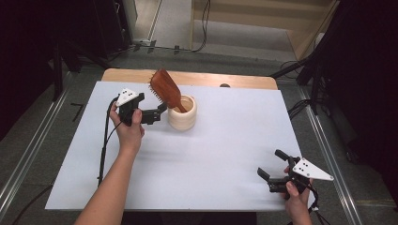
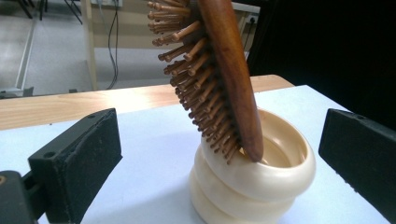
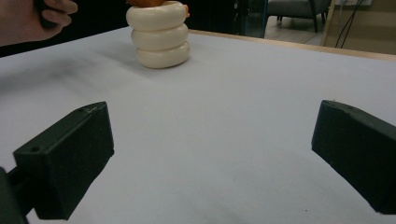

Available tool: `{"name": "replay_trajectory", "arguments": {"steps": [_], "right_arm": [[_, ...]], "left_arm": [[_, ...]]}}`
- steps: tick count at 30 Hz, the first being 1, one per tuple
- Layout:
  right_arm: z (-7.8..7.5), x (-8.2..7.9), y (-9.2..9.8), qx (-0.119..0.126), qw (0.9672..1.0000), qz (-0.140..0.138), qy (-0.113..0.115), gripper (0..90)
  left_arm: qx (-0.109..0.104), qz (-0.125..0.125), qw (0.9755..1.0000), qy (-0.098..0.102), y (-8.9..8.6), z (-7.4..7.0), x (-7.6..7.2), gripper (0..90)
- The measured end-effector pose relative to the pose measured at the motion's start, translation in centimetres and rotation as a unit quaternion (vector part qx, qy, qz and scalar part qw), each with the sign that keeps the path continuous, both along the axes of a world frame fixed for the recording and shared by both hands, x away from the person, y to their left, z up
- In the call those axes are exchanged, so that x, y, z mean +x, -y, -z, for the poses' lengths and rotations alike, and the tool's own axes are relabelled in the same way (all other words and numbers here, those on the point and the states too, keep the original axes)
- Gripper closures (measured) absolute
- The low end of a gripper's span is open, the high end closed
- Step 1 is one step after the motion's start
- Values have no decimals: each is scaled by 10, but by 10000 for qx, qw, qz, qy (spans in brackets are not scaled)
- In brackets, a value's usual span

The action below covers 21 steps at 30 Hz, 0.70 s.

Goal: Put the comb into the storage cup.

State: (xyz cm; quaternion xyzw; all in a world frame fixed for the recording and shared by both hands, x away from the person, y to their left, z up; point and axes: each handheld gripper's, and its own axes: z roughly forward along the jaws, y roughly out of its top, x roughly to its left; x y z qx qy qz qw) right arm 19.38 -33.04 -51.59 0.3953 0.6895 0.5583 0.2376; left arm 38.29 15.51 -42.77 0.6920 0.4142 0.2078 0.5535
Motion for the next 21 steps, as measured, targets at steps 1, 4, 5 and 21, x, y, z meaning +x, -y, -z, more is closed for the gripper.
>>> {"name": "replay_trajectory", "arguments": {"steps": [1,4,5,21], "right_arm": [[0,0,0,-10,10000,-3,-5,0],[0,0,0,-25,10000,1,-3,0],[0,0,-1,-29,10000,5,-5,0],[0,0,-1,-61,10000,5,-11,0]], "left_arm": [[-20,-12,10000,7,-1,0,-2,0],[-32,-12,10000,43,-5,0,-8,0],[-17,-10,10000,65,-7,0,-10,0],[-26,-29,9998,208,-31,7,-44,0]]}}
